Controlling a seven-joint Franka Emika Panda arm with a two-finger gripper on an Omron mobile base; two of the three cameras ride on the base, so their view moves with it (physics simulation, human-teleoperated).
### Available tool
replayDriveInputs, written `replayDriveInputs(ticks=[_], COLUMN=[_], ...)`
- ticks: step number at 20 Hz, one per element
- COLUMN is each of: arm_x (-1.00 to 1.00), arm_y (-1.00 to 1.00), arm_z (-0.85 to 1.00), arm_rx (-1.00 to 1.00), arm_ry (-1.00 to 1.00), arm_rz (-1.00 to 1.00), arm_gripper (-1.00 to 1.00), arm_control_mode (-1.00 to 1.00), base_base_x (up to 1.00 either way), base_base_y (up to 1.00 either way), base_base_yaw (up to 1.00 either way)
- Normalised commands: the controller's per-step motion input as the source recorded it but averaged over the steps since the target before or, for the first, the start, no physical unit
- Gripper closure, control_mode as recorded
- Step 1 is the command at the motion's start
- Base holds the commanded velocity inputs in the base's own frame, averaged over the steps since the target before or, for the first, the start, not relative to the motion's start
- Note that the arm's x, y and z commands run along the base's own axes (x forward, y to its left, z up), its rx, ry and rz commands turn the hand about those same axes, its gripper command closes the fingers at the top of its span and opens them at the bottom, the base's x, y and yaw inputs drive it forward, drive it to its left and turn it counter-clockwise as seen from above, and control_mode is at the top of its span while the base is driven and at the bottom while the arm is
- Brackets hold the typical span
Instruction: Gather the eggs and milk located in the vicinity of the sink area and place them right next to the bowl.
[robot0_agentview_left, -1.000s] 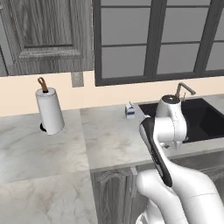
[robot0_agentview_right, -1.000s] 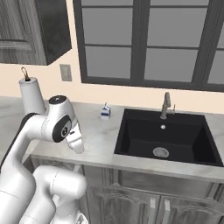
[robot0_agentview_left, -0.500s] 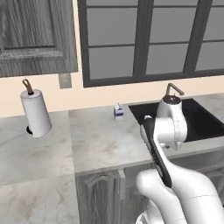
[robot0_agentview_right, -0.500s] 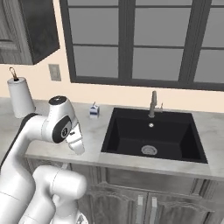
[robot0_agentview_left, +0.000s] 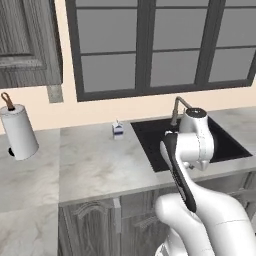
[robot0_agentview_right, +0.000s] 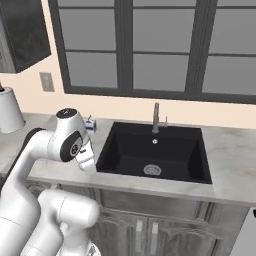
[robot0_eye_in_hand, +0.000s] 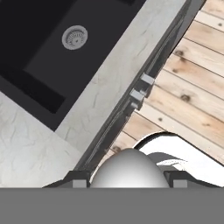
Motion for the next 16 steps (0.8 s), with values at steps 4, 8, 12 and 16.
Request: replayDriveInputs(ticks=[4, 8, 12, 16], arm_x=[0.0, 0.0, 0.0, 0.0], arm_y=[0.0, 0.0, 0.0, 0.0], arm_z=[0.0, 0.0, 0.0, 0.0], arm_rx=[0.0, 0.0, 0.0, 0.0], arm_ry=[0.0, 0.0, 0.0, 0.0], arm_rz=[0.0, 0.0, 0.0, 0.0], arm_gripper=[1.0, 1.0, 1.0, 1.0], arm_control_mode=[1.0, 1.0, 1.0, 1.0], base_base_x=[0.15, 0.18, 0.19, 0.16], base_base_y=[-0.54, -0.55, -0.6, -0.65], base_base_yaw=[0.0, 0.0, 0.01, 0.05])
